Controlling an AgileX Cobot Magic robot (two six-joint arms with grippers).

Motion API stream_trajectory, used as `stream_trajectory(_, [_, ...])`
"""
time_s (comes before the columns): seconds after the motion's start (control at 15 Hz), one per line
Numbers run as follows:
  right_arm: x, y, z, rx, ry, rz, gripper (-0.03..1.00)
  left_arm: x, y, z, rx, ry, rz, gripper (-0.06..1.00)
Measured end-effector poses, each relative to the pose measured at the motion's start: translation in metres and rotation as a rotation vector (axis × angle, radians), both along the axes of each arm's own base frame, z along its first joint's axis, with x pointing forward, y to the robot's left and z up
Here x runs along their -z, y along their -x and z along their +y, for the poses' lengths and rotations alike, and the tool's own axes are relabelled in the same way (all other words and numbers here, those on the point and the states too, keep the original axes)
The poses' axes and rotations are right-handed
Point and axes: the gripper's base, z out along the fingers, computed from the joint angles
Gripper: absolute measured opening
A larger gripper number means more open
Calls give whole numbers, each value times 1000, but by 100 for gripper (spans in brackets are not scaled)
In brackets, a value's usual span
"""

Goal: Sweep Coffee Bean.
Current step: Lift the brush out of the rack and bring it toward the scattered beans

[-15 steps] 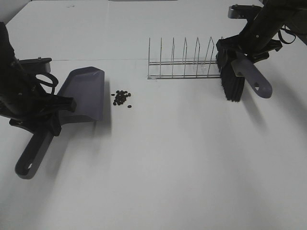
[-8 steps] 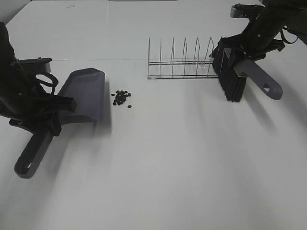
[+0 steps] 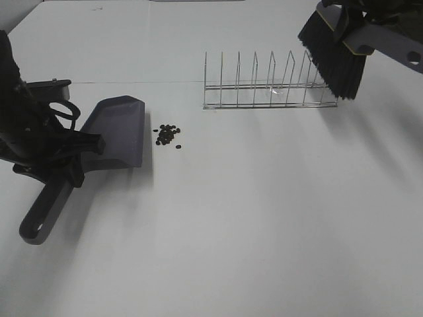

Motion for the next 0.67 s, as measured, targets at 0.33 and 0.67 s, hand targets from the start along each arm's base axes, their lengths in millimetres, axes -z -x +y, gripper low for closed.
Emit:
stream_trajectory(0.33, [-27, 23, 22, -61, -20, 66, 28, 0, 0, 0, 2, -2, -1, 33])
stream_trajectory(0.67, [-31, 54, 103, -183, 88, 74, 28, 1, -1, 5, -10, -54, -13, 33])
